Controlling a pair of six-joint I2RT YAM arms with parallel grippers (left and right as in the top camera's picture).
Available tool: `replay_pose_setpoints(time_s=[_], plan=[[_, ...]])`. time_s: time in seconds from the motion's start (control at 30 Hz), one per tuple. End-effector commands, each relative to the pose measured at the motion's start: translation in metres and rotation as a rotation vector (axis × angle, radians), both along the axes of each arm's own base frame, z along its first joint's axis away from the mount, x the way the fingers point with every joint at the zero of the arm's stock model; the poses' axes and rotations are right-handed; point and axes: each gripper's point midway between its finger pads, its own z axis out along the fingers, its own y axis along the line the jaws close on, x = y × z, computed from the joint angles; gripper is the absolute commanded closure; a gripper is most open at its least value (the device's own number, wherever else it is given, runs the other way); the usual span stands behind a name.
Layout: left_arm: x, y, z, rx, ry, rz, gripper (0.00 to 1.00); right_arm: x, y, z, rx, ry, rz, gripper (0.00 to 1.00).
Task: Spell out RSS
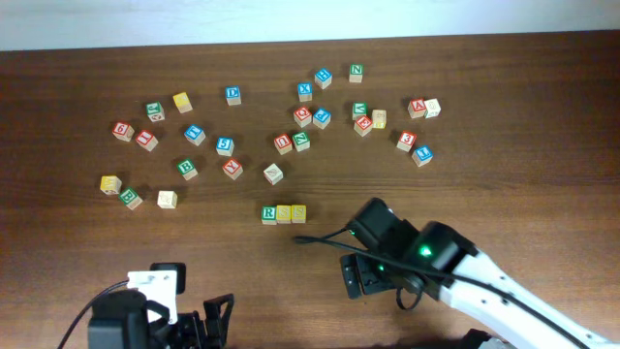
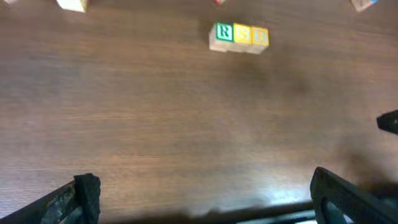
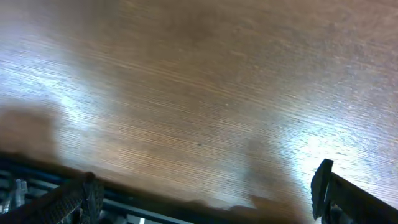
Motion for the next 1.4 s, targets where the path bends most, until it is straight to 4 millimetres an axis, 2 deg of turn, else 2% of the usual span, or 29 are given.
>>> replay_pose_setpoints(time_s=[0.0,0.03,0.1,0.17,0.2,0.27,0.3,0.47,0.73,0.83,0.93,1.0,1.37], plan=[[0.018,0.008,0.033,0.022,-0.237,0.037,0.01,0.000,-0.002,-0.020,-0.076,0.056,-0.005,0.02],[0.024,0.005,0.046,0.009,-0.306,0.030,0.01,-0.001,-0.003,-0.026,-0.095,0.075,-0.004,0.02],[0.043,0.002,0.089,-0.014,-0.516,0.022,0.01,-0.002,-0.004,-0.038,-0.135,0.116,-0.004,0.02],[0.062,0.001,0.118,-0.024,-0.677,0.023,0.01,-0.002,-0.004,-0.046,-0.158,0.139,-0.004,0.02],[0.073,0.000,0.123,-0.028,-0.740,0.023,0.01,-0.002,-0.004,-0.051,-0.172,0.153,-0.004,0.02],[0.089,-0.003,0.113,-0.042,-0.809,0.008,0.01,-0.001,-0.003,-0.057,-0.183,0.164,-0.004,0.02],[0.093,-0.007,0.098,-0.051,-0.821,-0.008,0.01,-0.001,-0.003,-0.059,-0.186,0.167,-0.004,0.02],[0.097,-0.009,0.038,-0.057,-0.813,-0.020,0.01,0.000,-0.002,-0.060,-0.184,0.166,-0.004,0.02],[0.118,-0.010,-0.035,-0.055,-0.744,-0.020,0.01,0.000,-0.002,-0.060,-0.184,0.166,-0.004,0.02],[0.122,-0.008,-0.028,-0.050,-0.805,-0.008,0.01,0.000,-0.002,-0.060,-0.184,0.166,-0.004,0.02],[0.126,0.003,-0.028,-0.001,-0.818,0.041,0.01,0.000,-0.002,-0.060,-0.184,0.166,-0.004,0.02],[0.128,0.002,-0.026,0.032,-0.864,0.022,0.01,0.000,-0.002,-0.060,-0.184,0.166,-0.004,0.02],[0.129,0.003,-0.027,0.070,-0.873,0.007,0.01,0.000,-0.002,-0.060,-0.185,0.166,-0.004,0.02]])
